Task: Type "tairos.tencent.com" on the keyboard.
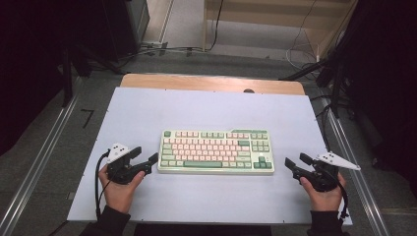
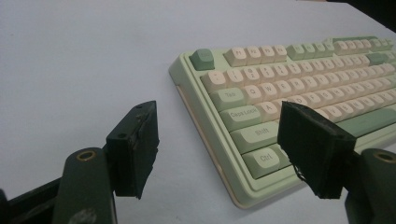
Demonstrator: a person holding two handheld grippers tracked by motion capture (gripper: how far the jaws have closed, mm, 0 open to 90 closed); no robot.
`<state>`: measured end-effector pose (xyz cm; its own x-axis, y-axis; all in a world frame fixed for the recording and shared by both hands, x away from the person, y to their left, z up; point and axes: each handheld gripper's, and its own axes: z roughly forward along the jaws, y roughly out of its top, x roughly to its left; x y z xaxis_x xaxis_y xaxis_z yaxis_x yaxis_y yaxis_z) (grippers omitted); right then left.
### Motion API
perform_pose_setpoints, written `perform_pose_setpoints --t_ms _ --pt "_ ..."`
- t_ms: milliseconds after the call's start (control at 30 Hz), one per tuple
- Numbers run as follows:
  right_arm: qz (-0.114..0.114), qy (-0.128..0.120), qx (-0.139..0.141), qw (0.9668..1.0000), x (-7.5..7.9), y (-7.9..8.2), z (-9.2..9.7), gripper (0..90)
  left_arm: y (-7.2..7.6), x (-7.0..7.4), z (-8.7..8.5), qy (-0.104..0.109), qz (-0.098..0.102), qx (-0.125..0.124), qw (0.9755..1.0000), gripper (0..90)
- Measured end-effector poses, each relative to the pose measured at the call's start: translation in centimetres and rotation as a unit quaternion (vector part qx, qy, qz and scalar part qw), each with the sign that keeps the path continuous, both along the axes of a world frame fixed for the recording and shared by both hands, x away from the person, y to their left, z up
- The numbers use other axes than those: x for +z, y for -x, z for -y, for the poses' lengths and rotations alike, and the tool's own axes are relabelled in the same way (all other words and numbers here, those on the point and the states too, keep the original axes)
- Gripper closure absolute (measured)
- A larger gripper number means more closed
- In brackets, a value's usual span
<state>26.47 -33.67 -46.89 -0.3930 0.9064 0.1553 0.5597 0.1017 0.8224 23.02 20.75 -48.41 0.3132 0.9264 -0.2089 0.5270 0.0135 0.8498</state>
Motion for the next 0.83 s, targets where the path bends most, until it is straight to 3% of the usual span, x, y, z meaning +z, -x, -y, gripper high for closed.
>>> perform_pose_setpoints --t_ms 200,567,833 --pt "-0.002 0.005 -0.011 0.9999 -0.1 0.5 0.8 31.4 0.6 0.3 -0.7 0.0 0.01 0.013 0.9999 29.8" --pt "-0.009 0.009 -0.038 0.9992 -0.3 0.9 2.1 31.7 1.2 0.1 -1.9 0.005 0.005 0.03 0.9995 29.8" --pt "-0.005 0.012 -0.056 0.9984 -0.2 1.3 2.8 31.3 0.4 -0.6 -2.4 -0.005 -0.016 0.042 0.999 29.8"
